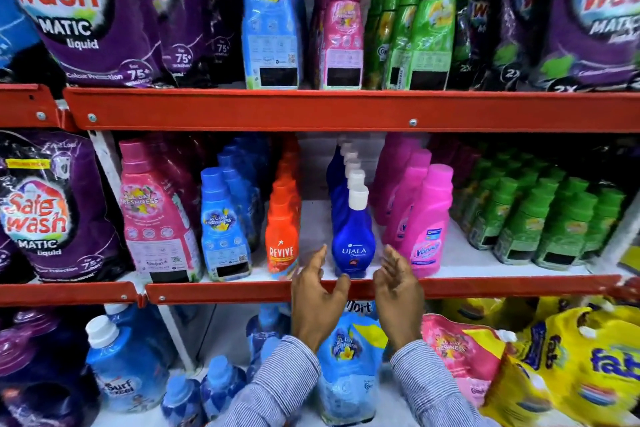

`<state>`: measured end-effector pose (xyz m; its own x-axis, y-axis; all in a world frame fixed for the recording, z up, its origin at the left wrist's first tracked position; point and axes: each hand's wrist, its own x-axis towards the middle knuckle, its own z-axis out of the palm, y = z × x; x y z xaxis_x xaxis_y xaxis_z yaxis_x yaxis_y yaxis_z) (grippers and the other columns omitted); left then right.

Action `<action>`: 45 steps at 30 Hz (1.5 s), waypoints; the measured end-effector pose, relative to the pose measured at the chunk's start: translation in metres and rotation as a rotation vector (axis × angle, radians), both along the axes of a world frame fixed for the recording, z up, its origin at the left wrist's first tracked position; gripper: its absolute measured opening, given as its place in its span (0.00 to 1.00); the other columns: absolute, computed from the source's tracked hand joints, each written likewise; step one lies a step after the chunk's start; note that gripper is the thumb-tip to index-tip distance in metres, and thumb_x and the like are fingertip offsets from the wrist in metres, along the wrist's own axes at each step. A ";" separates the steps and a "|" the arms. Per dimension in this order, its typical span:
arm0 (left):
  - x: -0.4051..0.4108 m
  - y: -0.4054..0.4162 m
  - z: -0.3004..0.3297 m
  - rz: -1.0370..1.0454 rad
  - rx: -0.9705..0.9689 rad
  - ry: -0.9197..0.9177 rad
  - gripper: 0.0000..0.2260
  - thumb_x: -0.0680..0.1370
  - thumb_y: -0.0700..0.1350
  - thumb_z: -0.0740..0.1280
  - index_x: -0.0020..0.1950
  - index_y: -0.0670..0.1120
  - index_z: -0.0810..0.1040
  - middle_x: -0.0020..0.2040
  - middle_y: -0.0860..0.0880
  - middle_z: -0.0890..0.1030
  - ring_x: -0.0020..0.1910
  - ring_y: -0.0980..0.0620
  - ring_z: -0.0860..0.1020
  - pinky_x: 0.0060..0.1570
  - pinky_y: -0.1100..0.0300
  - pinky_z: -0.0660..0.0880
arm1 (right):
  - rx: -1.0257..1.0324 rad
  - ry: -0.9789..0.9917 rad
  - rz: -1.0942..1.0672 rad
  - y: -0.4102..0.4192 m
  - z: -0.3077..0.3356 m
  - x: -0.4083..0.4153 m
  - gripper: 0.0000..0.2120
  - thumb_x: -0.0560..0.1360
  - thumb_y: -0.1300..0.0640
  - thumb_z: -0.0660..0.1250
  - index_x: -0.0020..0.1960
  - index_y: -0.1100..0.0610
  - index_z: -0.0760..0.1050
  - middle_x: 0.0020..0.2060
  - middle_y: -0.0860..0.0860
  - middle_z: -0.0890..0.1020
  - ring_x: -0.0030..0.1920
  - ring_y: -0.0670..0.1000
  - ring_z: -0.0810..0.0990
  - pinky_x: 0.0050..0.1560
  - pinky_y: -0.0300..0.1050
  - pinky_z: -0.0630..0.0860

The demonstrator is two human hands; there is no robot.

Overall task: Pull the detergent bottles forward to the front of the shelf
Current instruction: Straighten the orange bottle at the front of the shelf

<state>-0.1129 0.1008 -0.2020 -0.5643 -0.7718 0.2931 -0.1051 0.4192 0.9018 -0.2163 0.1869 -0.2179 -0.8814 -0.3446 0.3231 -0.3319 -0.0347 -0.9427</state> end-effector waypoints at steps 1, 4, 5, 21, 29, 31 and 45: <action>-0.004 0.001 0.001 0.008 0.002 -0.009 0.33 0.71 0.49 0.68 0.76 0.41 0.71 0.72 0.44 0.77 0.71 0.46 0.76 0.73 0.45 0.71 | 0.030 0.012 0.030 0.001 0.000 -0.002 0.23 0.76 0.69 0.63 0.71 0.61 0.70 0.61 0.53 0.80 0.59 0.50 0.80 0.64 0.47 0.76; -0.011 -0.001 0.003 0.009 -0.011 -0.028 0.33 0.69 0.50 0.68 0.74 0.43 0.72 0.70 0.47 0.80 0.70 0.50 0.77 0.72 0.47 0.73 | 0.087 0.040 0.093 0.002 0.003 -0.009 0.24 0.77 0.70 0.62 0.73 0.62 0.68 0.66 0.55 0.77 0.64 0.51 0.78 0.69 0.51 0.73; -0.013 -0.001 0.003 -0.002 -0.013 -0.028 0.31 0.69 0.49 0.68 0.73 0.45 0.74 0.67 0.48 0.82 0.67 0.51 0.79 0.70 0.46 0.75 | 0.101 0.047 0.113 0.002 0.004 -0.012 0.25 0.76 0.70 0.61 0.73 0.62 0.68 0.67 0.55 0.77 0.65 0.50 0.77 0.70 0.50 0.72; -0.019 -0.007 0.000 -0.147 0.145 0.061 0.24 0.69 0.40 0.69 0.58 0.66 0.76 0.55 0.70 0.83 0.63 0.62 0.81 0.69 0.56 0.75 | 0.101 0.079 0.159 0.001 -0.006 -0.027 0.24 0.76 0.66 0.61 0.70 0.52 0.73 0.63 0.47 0.81 0.62 0.42 0.79 0.65 0.43 0.74; -0.017 -0.006 0.001 -0.138 0.105 0.022 0.26 0.71 0.40 0.70 0.60 0.68 0.74 0.60 0.67 0.82 0.64 0.63 0.79 0.68 0.60 0.73 | 0.053 0.068 0.150 0.003 -0.006 -0.024 0.23 0.76 0.67 0.62 0.70 0.52 0.73 0.61 0.43 0.80 0.58 0.32 0.77 0.60 0.28 0.71; -0.016 -0.002 -0.001 -0.113 0.109 0.044 0.27 0.74 0.35 0.70 0.67 0.60 0.74 0.68 0.56 0.80 0.66 0.61 0.78 0.70 0.59 0.72 | -0.018 0.041 0.098 0.009 -0.007 -0.023 0.21 0.76 0.68 0.63 0.66 0.53 0.77 0.58 0.46 0.83 0.58 0.39 0.81 0.60 0.36 0.75; -0.076 0.084 0.004 -0.097 0.077 0.023 0.31 0.69 0.47 0.66 0.73 0.45 0.74 0.68 0.49 0.80 0.67 0.55 0.79 0.73 0.51 0.74 | -0.064 -0.060 -0.068 0.072 -0.003 -0.101 0.17 0.77 0.69 0.62 0.65 0.60 0.76 0.57 0.53 0.82 0.57 0.53 0.81 0.64 0.50 0.75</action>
